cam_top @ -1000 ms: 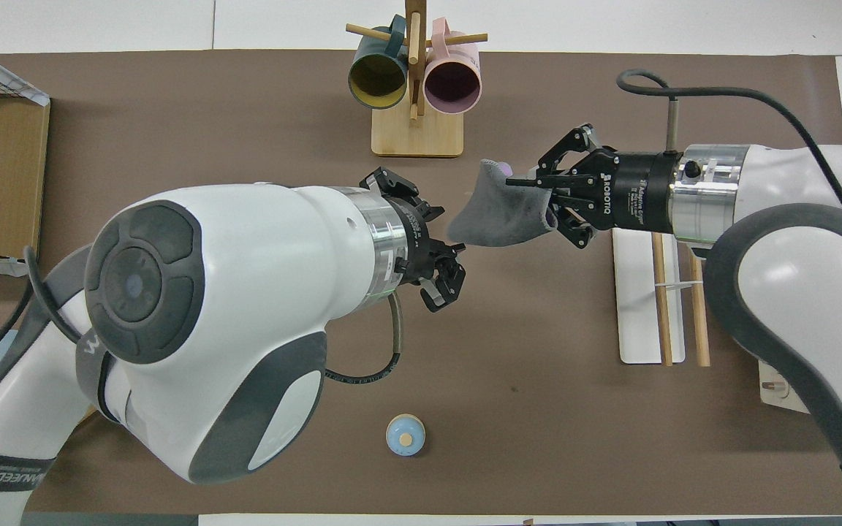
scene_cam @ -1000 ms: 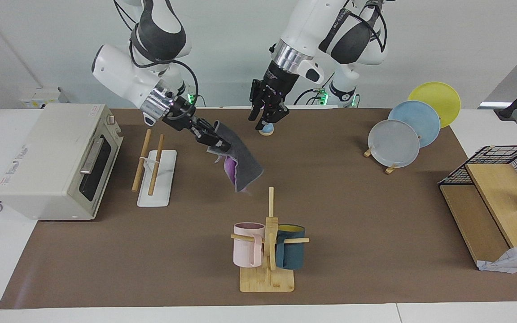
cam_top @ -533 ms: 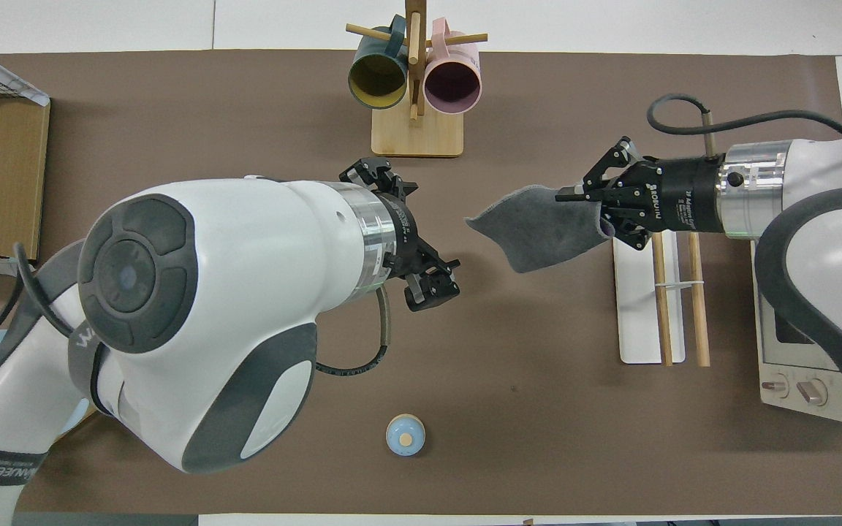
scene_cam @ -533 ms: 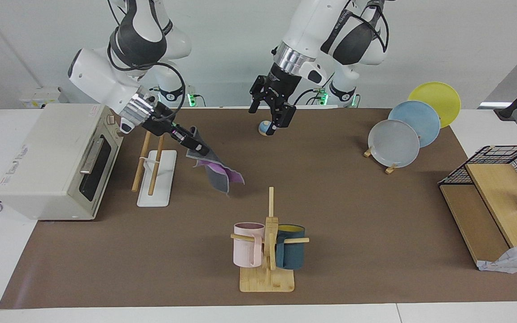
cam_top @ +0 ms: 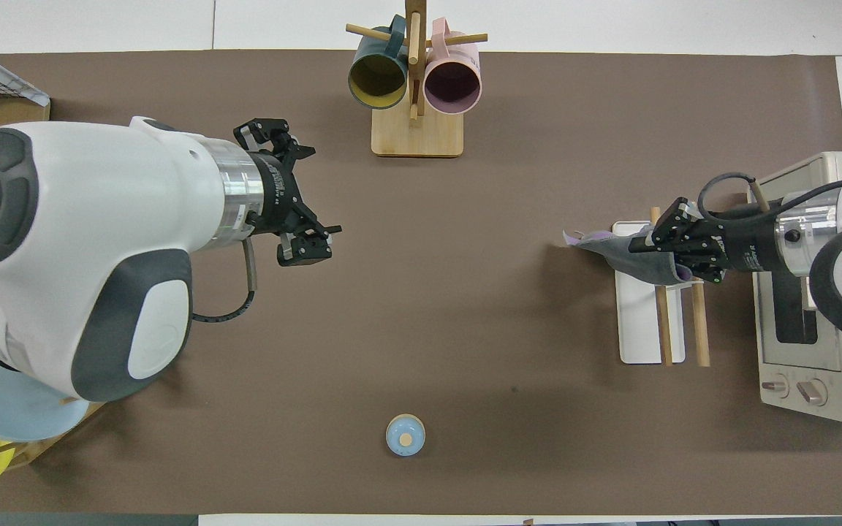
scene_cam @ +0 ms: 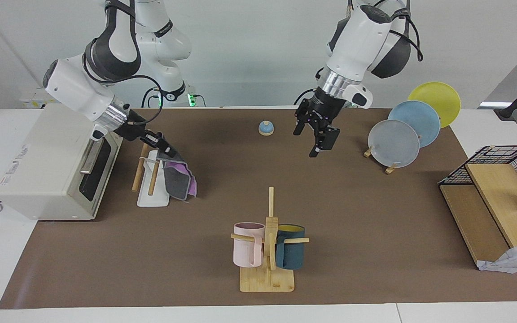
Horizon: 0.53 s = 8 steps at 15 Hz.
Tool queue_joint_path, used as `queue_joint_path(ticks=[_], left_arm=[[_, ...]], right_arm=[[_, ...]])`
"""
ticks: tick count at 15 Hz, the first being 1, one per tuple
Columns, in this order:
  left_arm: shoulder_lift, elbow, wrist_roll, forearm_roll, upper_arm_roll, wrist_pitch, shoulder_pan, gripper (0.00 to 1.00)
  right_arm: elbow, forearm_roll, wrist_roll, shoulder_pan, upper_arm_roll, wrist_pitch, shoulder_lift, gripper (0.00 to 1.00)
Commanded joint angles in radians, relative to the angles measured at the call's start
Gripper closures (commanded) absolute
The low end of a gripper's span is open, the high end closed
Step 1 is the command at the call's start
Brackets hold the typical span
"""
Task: Fold towel and hang on rack
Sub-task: 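Lower the towel onto the dowel rack while the left gripper retracts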
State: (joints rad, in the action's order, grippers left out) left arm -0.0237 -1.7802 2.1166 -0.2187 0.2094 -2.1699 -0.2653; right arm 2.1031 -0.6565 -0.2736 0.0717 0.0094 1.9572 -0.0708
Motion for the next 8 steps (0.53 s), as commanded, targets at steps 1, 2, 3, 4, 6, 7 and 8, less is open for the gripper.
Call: queue_joint_path(ticks=[1,2,3,4,6,7,8], left_arm=[[0.048,-0.068,-0.194,0.001,0.005,-0.007,0.07,0.0],[0.05,-0.074,-0.252,0.001,0.005,-0.005,0.09,0.0],[0.053,-0.085,-0.324,-0.001,0.005,-0.005,0.116,0.0],[0.054,-0.09,-0.401,-0.001,0.005,-0.004,0.145,0.0],[0.053,-0.09,-0.557,-0.004,0.005,0.01,0.194,0.0],[0.053,-0.088,-0.626,-0.004,0.004,0.019,0.213,0.0],[0.053,-0.088,-0.712,-0.004,0.004,0.031,0.234,0.0]], right_arm=[[0.035,0.108,0.144,0.063,0.011,-0.026,-0.04,1.0],[0.034,0.138,0.198,0.082,0.011,-0.03,-0.04,1.0],[0.034,0.156,0.241,0.095,0.011,-0.032,-0.04,1.0],[0.032,0.178,0.281,0.108,0.009,-0.041,-0.038,1.0],[0.031,0.242,0.348,0.131,0.011,-0.043,-0.038,1.0],[0.031,0.254,0.376,0.144,0.011,-0.044,-0.037,1.0],[0.031,0.261,0.398,0.155,0.011,-0.044,-0.037,1.0]])
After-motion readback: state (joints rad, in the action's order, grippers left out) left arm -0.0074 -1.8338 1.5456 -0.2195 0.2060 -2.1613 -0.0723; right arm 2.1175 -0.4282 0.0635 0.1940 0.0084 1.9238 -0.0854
